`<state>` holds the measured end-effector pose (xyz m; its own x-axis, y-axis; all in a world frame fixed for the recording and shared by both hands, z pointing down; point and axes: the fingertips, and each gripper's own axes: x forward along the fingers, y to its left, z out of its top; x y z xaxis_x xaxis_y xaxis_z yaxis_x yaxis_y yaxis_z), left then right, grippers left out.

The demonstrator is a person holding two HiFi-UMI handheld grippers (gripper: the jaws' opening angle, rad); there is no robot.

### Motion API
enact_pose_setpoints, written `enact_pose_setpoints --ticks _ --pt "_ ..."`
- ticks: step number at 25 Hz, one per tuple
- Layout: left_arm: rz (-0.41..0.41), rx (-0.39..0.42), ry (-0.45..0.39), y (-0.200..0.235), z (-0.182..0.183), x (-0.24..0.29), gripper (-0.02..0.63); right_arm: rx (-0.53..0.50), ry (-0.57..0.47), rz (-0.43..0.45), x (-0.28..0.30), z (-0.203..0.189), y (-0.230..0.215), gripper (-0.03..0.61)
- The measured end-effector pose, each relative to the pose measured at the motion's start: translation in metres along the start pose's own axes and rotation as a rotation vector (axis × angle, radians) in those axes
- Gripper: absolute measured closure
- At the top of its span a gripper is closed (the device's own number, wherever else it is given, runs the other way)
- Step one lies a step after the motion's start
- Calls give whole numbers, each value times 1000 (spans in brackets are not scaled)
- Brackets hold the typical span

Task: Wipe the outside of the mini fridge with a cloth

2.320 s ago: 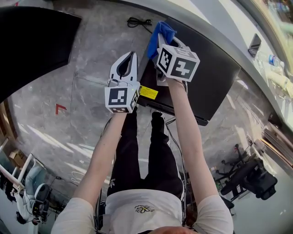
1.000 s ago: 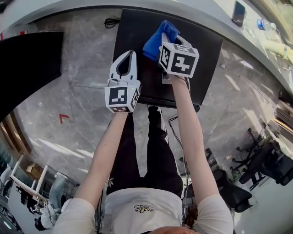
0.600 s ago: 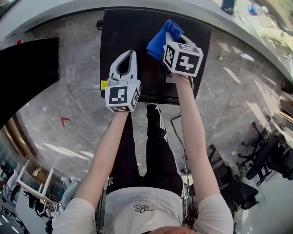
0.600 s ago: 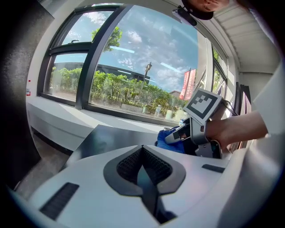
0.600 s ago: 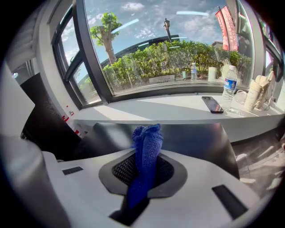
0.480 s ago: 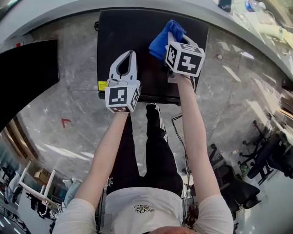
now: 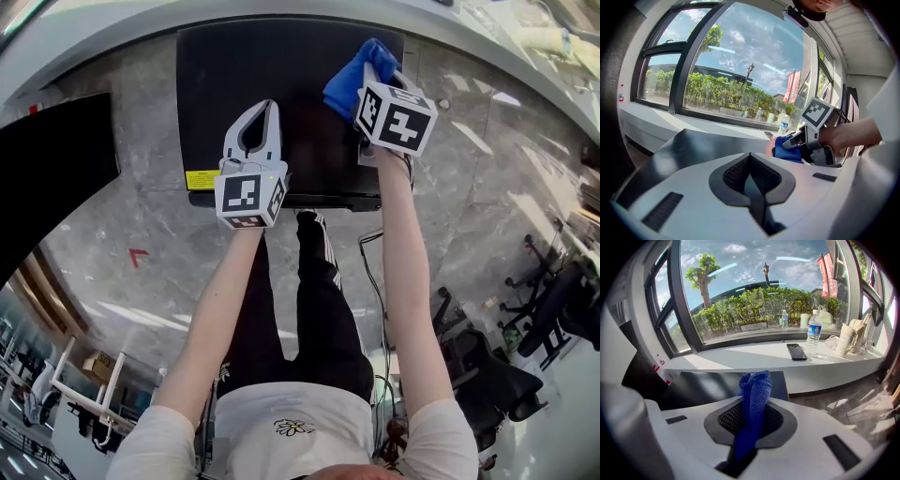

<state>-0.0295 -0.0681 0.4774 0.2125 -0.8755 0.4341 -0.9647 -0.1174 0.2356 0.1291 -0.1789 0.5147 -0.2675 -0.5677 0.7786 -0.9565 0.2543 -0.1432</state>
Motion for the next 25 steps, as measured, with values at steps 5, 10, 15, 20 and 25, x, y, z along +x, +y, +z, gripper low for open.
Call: enact_pose_setpoints --ticks 5,10,15,20,25 --pt "-19 13 10 -13 -1 6 609 6 -2 -24 -5 -2 -20 517" --pt "-36 20 14 -26 -5 12 609 12 -13 -57 -12 -7 -43 517" --pt "-53 33 20 -37 -10 16 609 32 -17 -83 -17 -11 -64 517" --pt "-68 46 20 -43 -11 20 609 35 -23 -115 -17 -13 -76 517" --pt "-62 39 5 -38 -6 17 609 10 -28 -158 -19 -14 -81 517"
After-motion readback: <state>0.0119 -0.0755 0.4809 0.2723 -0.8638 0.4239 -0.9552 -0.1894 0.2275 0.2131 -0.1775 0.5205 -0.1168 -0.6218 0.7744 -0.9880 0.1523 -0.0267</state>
